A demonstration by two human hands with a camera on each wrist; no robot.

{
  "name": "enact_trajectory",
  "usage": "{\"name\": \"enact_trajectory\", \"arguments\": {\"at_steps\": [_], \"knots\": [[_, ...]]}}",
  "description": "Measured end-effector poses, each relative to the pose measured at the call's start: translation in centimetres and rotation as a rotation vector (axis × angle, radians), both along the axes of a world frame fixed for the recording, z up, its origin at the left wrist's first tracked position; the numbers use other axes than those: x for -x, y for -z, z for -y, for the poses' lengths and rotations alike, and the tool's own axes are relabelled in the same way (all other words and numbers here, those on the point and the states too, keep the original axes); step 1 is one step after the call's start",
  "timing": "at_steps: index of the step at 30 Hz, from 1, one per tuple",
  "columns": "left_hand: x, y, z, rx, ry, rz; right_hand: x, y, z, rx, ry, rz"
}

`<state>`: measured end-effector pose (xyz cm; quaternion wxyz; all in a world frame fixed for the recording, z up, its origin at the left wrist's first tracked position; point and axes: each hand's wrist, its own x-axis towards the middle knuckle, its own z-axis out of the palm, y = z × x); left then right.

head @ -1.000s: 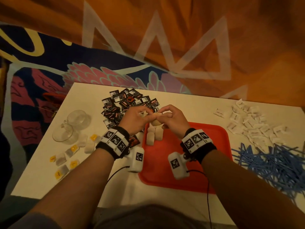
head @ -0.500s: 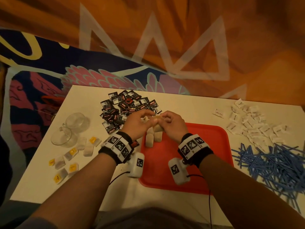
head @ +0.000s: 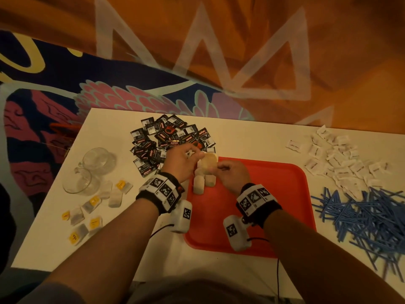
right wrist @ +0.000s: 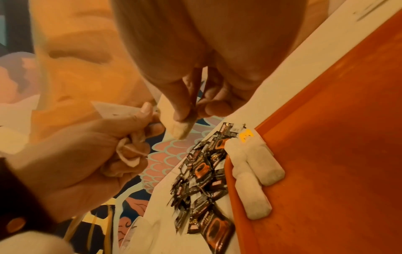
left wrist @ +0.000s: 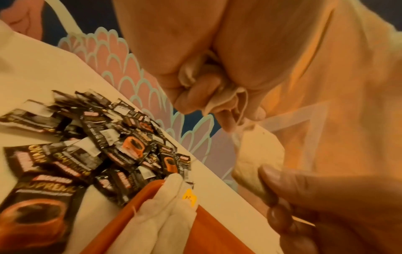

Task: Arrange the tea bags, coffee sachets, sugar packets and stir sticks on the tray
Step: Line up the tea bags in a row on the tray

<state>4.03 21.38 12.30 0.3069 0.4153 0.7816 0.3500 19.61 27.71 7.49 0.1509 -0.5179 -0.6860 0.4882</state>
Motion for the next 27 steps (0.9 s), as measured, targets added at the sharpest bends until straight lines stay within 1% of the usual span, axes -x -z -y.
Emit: {"name": "enact_trajectory", "arguments": {"at_steps": [3, 5, 9, 11, 14, 18, 23, 27], "knots": [[0.8, 1.8, 0.5, 0.116, -0.046, 0.016, -0.2, 2.0, -0.5, 0.016, 0.034, 0.149], [1.5, 3.4, 1.2, 0.176, -0.057, 0.064, -0.3, 3.1, -0.7, 0.057, 0.037, 0.241], [2.6, 5.1, 2.7, 0.217, -0.148, 0.192, -0.4, 5.2, -0.3, 0.089, -0.099, 0.471], [3.1, 5.6, 3.4, 0.229, -0.202, 0.248, -0.2, 6.0, 0.0, 0.108, -0.134, 0.533], [3.8, 6.5, 4.4, 0.243, -0.251, 0.277, 0.2, 6.9, 0.3, 0.167, -0.122, 0.549], [4.7, 7.3, 5.4, 0.207, -0.293, 0.337, 1.0, 7.5, 0.3, 0.217, -0.071, 0.538], [5.2, 8.0, 6.0, 0.211, -0.331, 0.391, 1.6, 7.8, 0.4, 0.236, -0.068, 0.602], [5.2, 8.1, 5.8, 0.200, -0.343, 0.440, 1.6, 8.3, 0.4, 0.220, 0.044, 0.592]]}}
